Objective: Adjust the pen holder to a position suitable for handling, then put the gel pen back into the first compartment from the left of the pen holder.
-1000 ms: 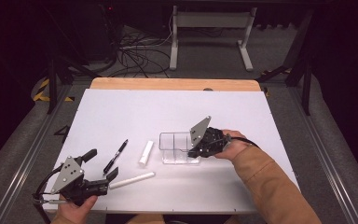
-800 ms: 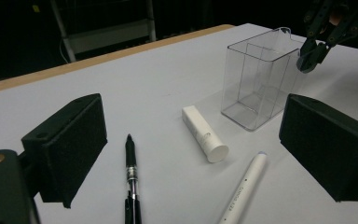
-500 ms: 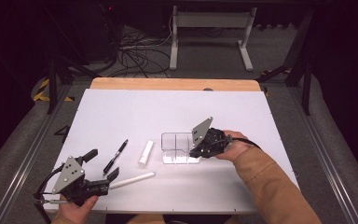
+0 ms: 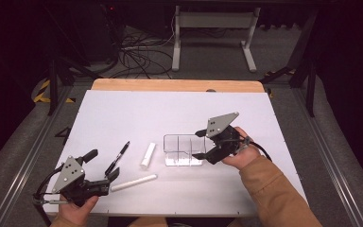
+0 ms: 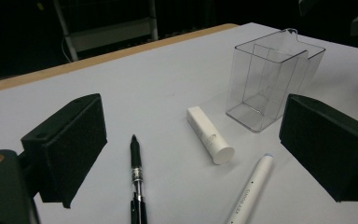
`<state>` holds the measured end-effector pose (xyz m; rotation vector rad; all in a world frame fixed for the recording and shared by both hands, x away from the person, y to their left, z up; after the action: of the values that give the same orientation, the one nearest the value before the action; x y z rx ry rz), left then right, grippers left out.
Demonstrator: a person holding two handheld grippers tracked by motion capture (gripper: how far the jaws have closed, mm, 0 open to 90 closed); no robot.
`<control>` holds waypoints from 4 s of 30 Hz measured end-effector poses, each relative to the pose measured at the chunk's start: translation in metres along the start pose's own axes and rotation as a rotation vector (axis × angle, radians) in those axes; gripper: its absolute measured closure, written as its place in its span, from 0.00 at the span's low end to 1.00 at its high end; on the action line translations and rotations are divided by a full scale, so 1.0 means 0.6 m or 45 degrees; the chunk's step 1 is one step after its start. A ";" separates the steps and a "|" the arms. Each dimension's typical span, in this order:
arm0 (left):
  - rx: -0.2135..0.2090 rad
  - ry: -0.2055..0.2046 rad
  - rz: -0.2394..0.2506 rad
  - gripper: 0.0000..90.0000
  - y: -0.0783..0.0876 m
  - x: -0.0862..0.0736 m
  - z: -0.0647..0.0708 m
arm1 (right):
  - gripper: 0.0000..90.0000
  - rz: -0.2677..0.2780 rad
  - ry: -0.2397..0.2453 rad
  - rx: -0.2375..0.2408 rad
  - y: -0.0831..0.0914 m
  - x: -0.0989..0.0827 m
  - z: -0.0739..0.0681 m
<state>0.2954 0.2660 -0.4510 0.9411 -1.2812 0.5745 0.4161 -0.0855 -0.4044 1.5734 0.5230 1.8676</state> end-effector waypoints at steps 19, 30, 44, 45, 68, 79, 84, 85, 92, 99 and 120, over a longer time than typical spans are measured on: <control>0.014 -0.028 -0.060 0.09 -0.021 0.017 -0.015 | 0.00 0.311 -0.269 -0.357 0.071 -0.042 -0.018; -0.027 -0.061 -0.106 0.09 -0.042 0.035 -0.027 | 0.00 0.310 -0.379 -0.468 0.080 -0.120 -0.044; -0.032 -0.047 -0.178 0.09 -0.061 0.051 -0.044 | 0.00 0.318 -0.465 -0.511 0.058 -0.182 -0.072; -0.034 -0.044 -0.182 0.09 -0.062 0.052 -0.045 | 0.00 0.312 -0.474 -0.512 0.056 -0.186 -0.073; -0.017 -0.067 -0.332 0.12 -0.090 0.058 -0.064 | 0.00 0.298 -0.506 -0.550 0.044 -0.201 -0.084; 0.006 0.027 -0.528 0.17 -0.117 0.053 -0.075 | 0.00 0.269 -0.513 -0.533 0.034 -0.206 -0.085; 0.018 0.058 -0.614 0.18 -0.132 0.046 -0.080 | 0.01 0.262 -0.513 -0.527 0.030 -0.207 -0.085; 0.024 0.065 -0.637 0.19 -0.134 0.044 -0.080 | 0.01 0.262 -0.515 -0.524 0.030 -0.207 -0.085; 0.084 0.037 -0.774 0.22 -0.156 0.033 -0.078 | 0.01 0.257 -0.503 -0.511 0.026 -0.206 -0.087; 0.114 0.023 -0.864 0.26 -0.176 0.020 -0.082 | 0.02 0.256 -0.504 -0.506 0.026 -0.207 -0.087; 0.138 0.102 -1.122 0.55 -0.203 -0.004 -0.088 | 0.02 0.247 -0.492 -0.495 0.023 -0.206 -0.089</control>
<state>0.4219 0.2469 -0.4857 1.4269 -0.6558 -0.0164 0.3717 -0.1750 -0.4959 1.6942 -0.1603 1.6136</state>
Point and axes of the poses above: each handheld gripper's, and its own axes: y roughly backward along the jaws, x roughly out of its top, z roughly to its right, the point moved 4 cm from there along -y, roughly forward along the jaws, and after that the axes turned 3 degrees about y, right-handed, at the moved point
